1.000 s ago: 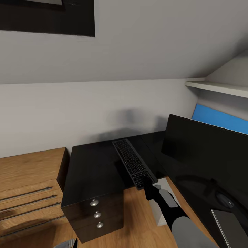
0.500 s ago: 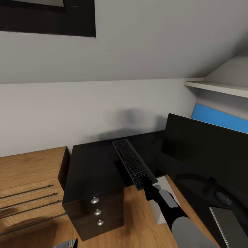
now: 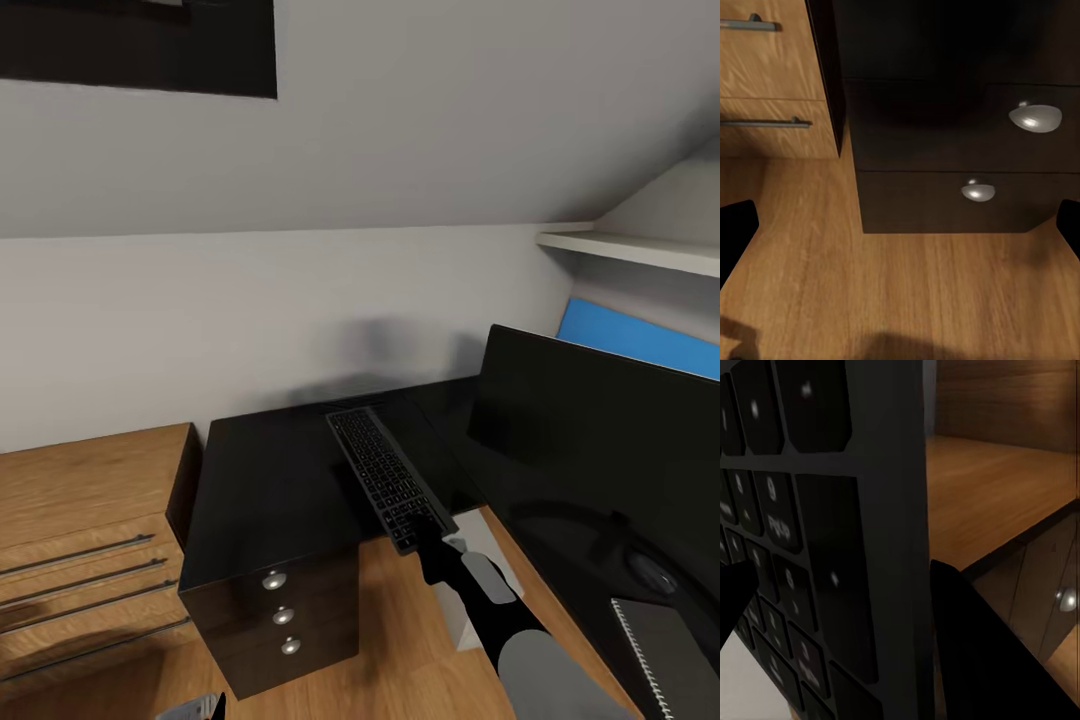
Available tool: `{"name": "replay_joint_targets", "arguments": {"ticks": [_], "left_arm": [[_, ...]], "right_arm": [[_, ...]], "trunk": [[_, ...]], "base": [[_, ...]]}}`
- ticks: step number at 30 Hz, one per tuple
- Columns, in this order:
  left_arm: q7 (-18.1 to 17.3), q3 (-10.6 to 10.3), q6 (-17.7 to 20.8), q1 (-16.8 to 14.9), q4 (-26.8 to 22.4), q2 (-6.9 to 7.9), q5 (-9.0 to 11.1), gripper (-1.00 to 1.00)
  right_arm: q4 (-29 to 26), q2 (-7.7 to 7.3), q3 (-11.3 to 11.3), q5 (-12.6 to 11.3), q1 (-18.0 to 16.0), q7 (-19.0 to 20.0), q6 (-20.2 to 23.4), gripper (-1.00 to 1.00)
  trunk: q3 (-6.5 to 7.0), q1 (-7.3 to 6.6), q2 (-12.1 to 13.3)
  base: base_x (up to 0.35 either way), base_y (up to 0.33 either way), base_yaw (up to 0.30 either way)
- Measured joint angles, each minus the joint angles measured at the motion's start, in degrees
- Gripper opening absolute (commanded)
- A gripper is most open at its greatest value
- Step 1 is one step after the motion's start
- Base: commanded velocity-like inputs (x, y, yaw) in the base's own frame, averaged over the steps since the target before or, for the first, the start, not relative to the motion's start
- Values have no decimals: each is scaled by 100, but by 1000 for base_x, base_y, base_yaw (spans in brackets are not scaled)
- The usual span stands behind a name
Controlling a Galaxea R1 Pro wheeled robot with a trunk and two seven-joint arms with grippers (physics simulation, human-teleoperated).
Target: In the bedroom, organize the workspace by keeping the computer under the desk, ensuring the monitor is on the desk, placing the keyboard on the desk next to the monitor, placing the mouse on the desk next to the keyboard, moving the folder from the swivel chair onto the desk next to the mouse, stacking the notebook on top of the folder with the pen on top of the notebook, and positioning the swivel chair next to the desk.
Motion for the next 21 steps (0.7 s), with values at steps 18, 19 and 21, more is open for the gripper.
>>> {"name": "replay_joint_targets", "arguments": {"ticks": [18, 19, 21], "left_arm": [[6, -8, 1, 0, 0, 0, -1, 100], [6, -8, 0, 0, 0, 0, -1, 100], [7, -8, 1, 0, 0, 0, -1, 100]], "right_arm": [[105, -8, -7, 9, -1, 0, -17, -100], [105, -8, -7, 8, -1, 0, -18, -100], [105, -8, -6, 8, -1, 0, -22, -100]], "trunk": [[-197, 241, -440], [-215, 263, -480], [-251, 307, -561]], "base": [[0, 0, 0], [0, 0, 0], [0, 0, 0]]}}
